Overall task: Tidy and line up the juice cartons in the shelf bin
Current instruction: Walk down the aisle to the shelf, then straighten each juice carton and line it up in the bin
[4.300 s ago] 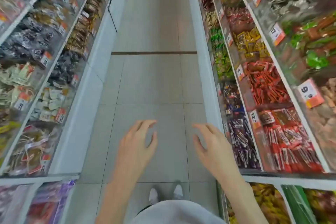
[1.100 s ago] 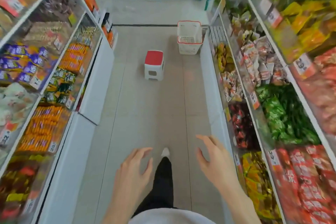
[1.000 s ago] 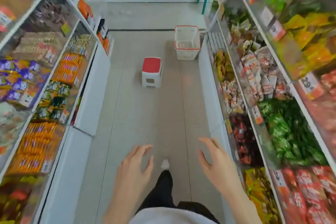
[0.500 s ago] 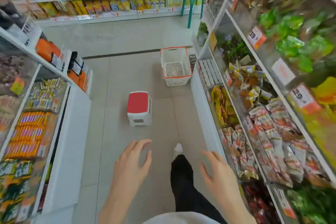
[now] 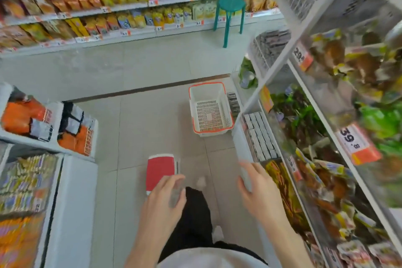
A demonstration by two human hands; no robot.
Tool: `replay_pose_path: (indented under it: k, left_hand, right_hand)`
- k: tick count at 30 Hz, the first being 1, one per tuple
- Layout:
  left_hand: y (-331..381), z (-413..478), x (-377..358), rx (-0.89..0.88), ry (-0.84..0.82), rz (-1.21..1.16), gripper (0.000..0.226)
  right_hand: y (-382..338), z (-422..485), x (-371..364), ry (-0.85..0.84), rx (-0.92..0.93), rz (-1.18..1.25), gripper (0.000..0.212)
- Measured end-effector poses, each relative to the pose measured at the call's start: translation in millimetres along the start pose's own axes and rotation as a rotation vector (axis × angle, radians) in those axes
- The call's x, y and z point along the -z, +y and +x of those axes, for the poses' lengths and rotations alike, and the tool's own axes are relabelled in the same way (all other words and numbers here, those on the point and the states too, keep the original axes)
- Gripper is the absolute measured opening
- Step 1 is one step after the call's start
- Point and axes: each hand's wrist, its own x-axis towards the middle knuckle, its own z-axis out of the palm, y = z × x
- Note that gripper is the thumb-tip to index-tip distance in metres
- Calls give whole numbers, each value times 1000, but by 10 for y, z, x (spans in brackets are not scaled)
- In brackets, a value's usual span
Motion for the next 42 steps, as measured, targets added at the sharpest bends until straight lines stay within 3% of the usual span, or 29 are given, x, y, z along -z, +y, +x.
replay_pose_path:
  k: [11,17,20,26,32,37,42]
  left_hand:
    - [794,3395,-80,-425,-253,83,30]
    - [973,4606,-987,-695,-417,118,34]
    - [890,5020,-1763,-825,-510,167,31]
    - [458,5700,-3413,-1085,-651,142,40]
    - [143,6139,-4546,-1218,-718,-58,35]
    - [36,6266,-4969,-1377,-677,-253,34]
    - [109,6441,-4920,-1440,-663,-287,29]
  right_hand:
    - [210,2206,-257,253,-349,92,42]
    - [788,2720,-817,464,-556,187,41]
    - [1321,2839,-1299,515,-667,184,40]
    - [2436,3077,-2497,637,-718,101,37]
    - [3252,3276,-3375,740,-687,71,39]
    - [3467,3319,-3646,848,-651,-22,34]
    - [3345,3338,-3605,781,-679,-64,31]
